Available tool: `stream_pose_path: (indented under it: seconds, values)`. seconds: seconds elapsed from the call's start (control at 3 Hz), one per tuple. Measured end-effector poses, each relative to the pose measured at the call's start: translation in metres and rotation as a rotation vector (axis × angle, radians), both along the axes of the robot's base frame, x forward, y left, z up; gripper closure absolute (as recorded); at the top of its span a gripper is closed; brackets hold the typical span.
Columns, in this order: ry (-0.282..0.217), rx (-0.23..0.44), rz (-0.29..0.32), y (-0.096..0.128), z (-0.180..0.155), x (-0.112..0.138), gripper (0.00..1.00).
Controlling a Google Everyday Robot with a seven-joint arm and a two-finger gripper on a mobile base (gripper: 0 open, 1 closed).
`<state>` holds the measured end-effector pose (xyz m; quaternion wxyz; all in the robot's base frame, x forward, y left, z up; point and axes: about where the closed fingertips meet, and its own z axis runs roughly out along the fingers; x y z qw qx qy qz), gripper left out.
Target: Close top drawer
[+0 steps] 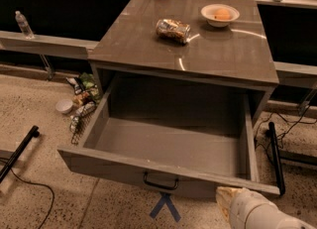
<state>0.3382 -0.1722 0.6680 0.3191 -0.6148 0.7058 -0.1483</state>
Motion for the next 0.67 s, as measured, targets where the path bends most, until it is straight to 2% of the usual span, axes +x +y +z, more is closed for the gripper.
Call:
stream_pose_path:
  seconds: [0.33, 0.67]
  values:
    - [-0.087, -0.022, -0.027, -0.009, -0.002, 0.015, 1.00]
    - [-0.150, -0.051, -0.040, -0.019, -0.003, 0.028, 1.00]
